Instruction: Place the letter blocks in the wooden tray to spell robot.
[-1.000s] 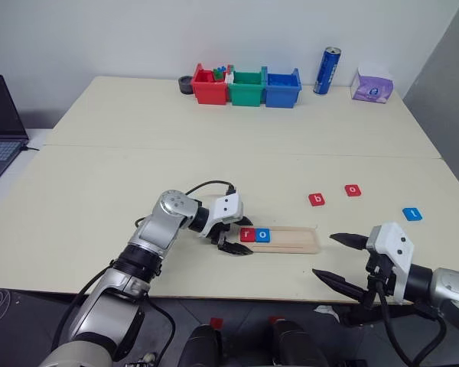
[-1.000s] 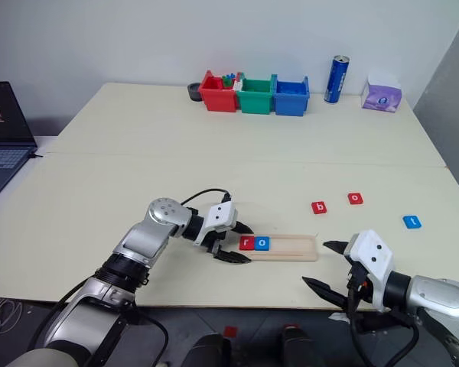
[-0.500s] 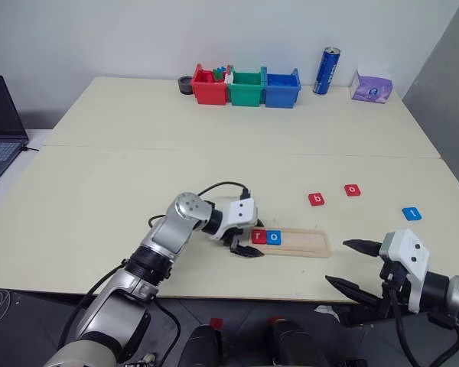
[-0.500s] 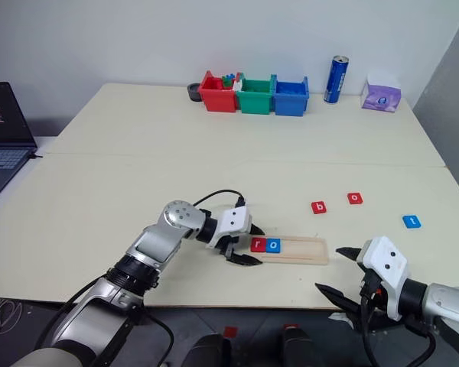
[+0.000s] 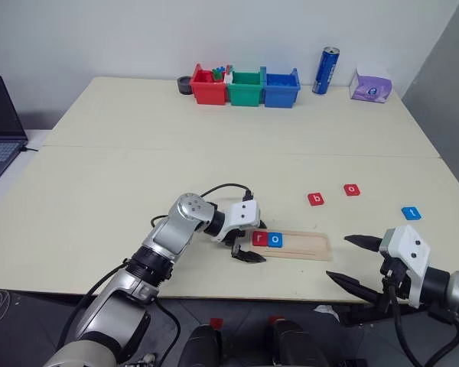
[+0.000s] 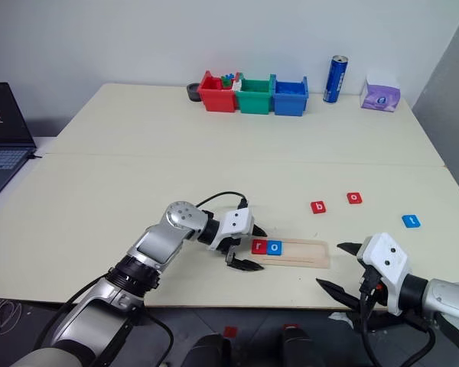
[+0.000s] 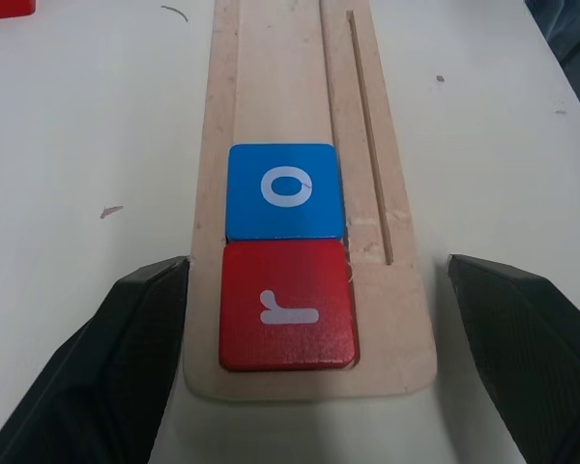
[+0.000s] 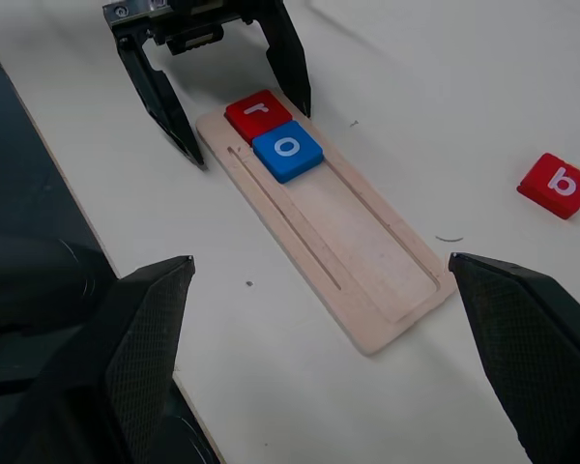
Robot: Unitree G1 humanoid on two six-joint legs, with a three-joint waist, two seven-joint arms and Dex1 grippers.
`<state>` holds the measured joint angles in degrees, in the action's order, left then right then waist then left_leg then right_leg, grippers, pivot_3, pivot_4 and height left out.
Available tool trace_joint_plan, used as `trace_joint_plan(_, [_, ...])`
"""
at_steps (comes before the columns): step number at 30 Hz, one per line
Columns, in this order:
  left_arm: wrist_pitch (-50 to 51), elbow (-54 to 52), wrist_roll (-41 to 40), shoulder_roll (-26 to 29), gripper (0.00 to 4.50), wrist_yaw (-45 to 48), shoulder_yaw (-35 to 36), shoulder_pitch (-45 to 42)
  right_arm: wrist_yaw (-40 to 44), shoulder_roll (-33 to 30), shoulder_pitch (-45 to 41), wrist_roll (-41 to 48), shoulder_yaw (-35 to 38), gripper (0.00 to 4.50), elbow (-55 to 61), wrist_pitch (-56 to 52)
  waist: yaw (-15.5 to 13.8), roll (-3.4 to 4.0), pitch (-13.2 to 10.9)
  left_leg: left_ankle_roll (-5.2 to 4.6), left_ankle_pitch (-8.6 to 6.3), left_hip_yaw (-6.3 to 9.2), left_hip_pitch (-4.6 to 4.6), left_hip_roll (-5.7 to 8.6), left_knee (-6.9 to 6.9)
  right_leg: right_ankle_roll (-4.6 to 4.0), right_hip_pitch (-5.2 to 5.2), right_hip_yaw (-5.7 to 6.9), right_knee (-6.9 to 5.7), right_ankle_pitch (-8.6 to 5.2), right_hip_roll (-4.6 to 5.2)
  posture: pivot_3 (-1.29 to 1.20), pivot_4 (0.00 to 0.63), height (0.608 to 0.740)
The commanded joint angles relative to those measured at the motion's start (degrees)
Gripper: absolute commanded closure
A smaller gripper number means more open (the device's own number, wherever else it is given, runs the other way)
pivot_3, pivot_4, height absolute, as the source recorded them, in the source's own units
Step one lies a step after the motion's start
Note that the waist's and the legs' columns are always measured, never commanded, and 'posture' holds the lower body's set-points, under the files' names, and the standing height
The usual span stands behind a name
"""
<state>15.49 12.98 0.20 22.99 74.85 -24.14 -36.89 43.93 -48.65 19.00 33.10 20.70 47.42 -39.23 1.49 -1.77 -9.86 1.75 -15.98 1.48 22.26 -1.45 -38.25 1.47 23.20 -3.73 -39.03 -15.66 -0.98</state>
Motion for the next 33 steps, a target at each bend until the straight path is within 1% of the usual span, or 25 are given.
trace_joint_plan(1, [3.51,-4.05,-3.84,1.47,0.07,-0.06,4.05,-0.96,0.22,-0.03,-2.98,2.98,1.09,0.0,-0.52,-0.4,0.01,-0.01,-0.01,0.0,0.0,0.01,0.0,0.0,0.0,0.0,0.0,0.01,0.0,0.0,0.0,0.0,0.15,0.74])
trace_joint_plan(4, [7.26,-5.28,-6.49,3.61,0.07,-1.25,7.62,-1.14,-0.46,0.46,-6.92,4.3,-0.38,0.0,-2.64,-0.97,0.4,-0.03,-0.02,0.0,0.0,-0.02,-0.05,-0.03,-0.01,-0.02,0.01,-0.05,-0.02,0.01,-0.05,0.0,0.15,0.74])
trace_joint_plan(7, [9.81,-6.96,-8.21,6.15,0.07,-2.85,10.75,-0.01,-1.69,1.47,-11.79,3.26,-4.29,0.0,-5.63,-0.74,0.39,-0.02,-0.02,0.0,0.0,-0.02,-0.15,-0.04,0.01,-0.02,0.0,-0.09,-0.03,0.01,-0.17,0.0,0.15,0.74])
trace_joint_plan(10, [12.48,-10.37,-10.43,9.68,0.07,-3.57,13.96,2.97,-7.03,3.96,-19.31,-2.14,-11.13,0.0,-10.68,-1.24,0.43,-0.01,-0.02,0.0,0.0,-0.04,-0.16,-0.07,0.04,-0.03,0.0,-0.09,-0.02,0.01,-0.21,0.0,0.15,0.74])
trace_joint_plan(13, [13.91,-13.39,-12.51,12.64,0.07,-4.47,17.11,7.15,-15.34,9.0,-27.76,-7.97,-17.34,0.0,-17.31,-4.3,0.68,0.0,-0.03,0.01,0.0,-0.02,-0.26,-0.17,0.09,-0.1,0.02,-0.27,-0.05,0.05,-0.2,0.0,0.15,0.74])
trace_joint_plan(17, [13.66,-17.98,-15.1,15.67,0.07,-5.6,20.82,13.95,-24.5,17.92,-35.85,-12.34,-20.95,0.0,-25.87,-8.63,0.39,0.01,-0.03,0.01,0.01,-0.01,-0.22,-0.22,0.13,-0.31,0.08,-0.26,-0.04,0.17,-0.1,0.0,0.15,0.74])
trace_joint_plan(20, [14.5,-21.44,-17.37,16.54,0.07,-6.45,22.41,17.13,-28.08,22.25,-38.42,-15.18,-22.61,0.0,-30.04,-9.34,0.05,0.05,-0.06,0.01,0.01,-0.01,-0.13,-0.18,0.17,-0.32,0.12,-0.26,-0.03,0.17,0.04,0.0,0.15,0.74])
trace_joint_plan(23, [15.44,-24.16,-19.84,16.97,0.07,-6.88,23.44,18.85,-30.43,24.87,-39.87,-17.99,-23.56,0.0,-33.83,-8.64,-0.23,0.05,-0.05,0.01,0.01,0.01,0.1,-0.1,0.11,-0.32,0.16,-0.19,0.03,0.17,0.12,0.0,0.15,0.74])
trace_joint_plan(28, [13.31,-26.41,-21.15,18.12,0.07,-6.67,23.76,21.25,-32.82,26.28,-40.66,-22.1,-24.01,0.0,-37.9,-6.81,0.17,0.07,-0.04,0.01,0.0,-0.02,0.13,-0.1,0.11,-0.32,0.23,-0.15,0.01,0.18,0.12,0.0,0.15,0.74])
trace_joint_plan(33, [8.9,-25.04,-20.55,18.65,0.07,-6.38,23.34,23.12,-32.97,27.9,-40.76,-22.21,-22.5,0.0,-37.14,-6.77,0.35,0.09,-0.05,0.01,0.0,-0.02,0.09,-0.18,0.15,-0.33,0.24,-0.16,-0.02,0.18,0.06,0.0,0.15,0.74])
